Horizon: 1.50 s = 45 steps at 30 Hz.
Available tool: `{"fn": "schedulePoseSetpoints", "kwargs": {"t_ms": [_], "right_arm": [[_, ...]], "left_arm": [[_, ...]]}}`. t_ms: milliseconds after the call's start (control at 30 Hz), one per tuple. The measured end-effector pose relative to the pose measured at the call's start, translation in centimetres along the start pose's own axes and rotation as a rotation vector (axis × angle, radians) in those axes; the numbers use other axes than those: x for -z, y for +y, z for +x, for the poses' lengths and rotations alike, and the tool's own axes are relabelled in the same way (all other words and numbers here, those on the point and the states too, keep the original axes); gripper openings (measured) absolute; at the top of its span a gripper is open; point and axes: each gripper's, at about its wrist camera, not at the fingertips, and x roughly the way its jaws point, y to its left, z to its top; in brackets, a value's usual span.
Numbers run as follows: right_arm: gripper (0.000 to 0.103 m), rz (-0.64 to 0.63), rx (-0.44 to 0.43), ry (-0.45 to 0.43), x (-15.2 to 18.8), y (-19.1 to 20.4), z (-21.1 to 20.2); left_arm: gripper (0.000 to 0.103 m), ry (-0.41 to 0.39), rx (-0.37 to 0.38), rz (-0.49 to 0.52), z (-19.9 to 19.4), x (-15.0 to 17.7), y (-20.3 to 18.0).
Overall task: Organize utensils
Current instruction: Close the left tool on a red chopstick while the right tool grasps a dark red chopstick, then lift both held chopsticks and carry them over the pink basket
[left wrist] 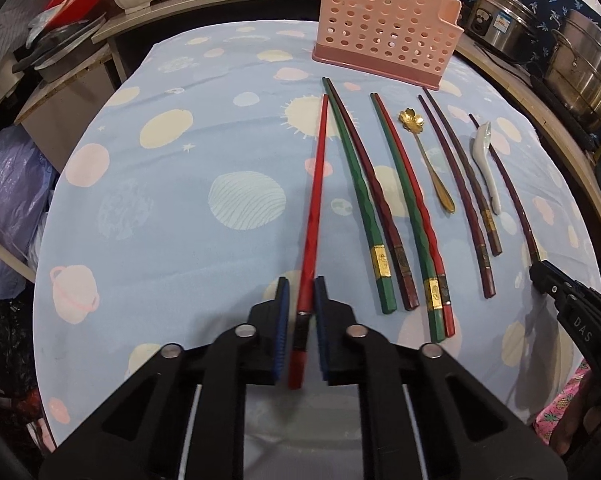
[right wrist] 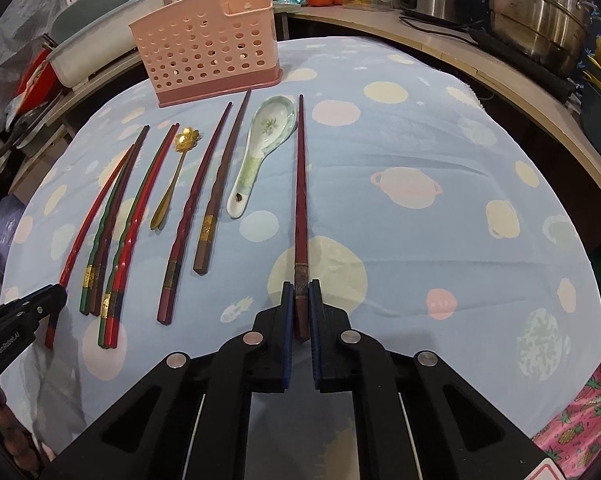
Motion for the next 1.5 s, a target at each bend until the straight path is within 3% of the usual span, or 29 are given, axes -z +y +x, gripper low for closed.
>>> {"fn": "schedulePoseSetpoints", "kwargs": {"t_ms": [267, 467, 667, 1033, 1267, 1500], "right_arm": [[0.007, 0.024, -0.026, -0.055, 0.2, -0.9, -2.9], [0.007, 0.051, -0.044, -0.168, -1.4, -1.6, -7.4], [0.007, 0.074, -0.071, -0.286, -4.8, -2.3, -11.4], [0.007, 0.059, -0.100, -0.449, -14.3, -2.1, -15.1], [0.007, 0.082, -0.173, -0.510, -21.2, -1.6, -15.8], [0.007, 0.097, -0.204, -0.617, -28.3, 0.4, -16.4]], "left_arm": [[0.007, -0.033, 0.015, -0.010, -2.8, 0.4, 0.1], [0.007, -0.130, 0.018, -0.012, -7.1, -0.9, 0.1], [0.007, -0.243, 0.037, -0.005, -11.1, -4.3, -0.1], [0.007, -0.406, 0.016, 0.025, -13.8, -14.1, -1.1], [0.007, -0.474, 0.055, 0.019, -15.1, -20.9, -1.6], [0.007, -0.626, 0.082, 0.002, -18.2, -28.4, -2.8]]}}
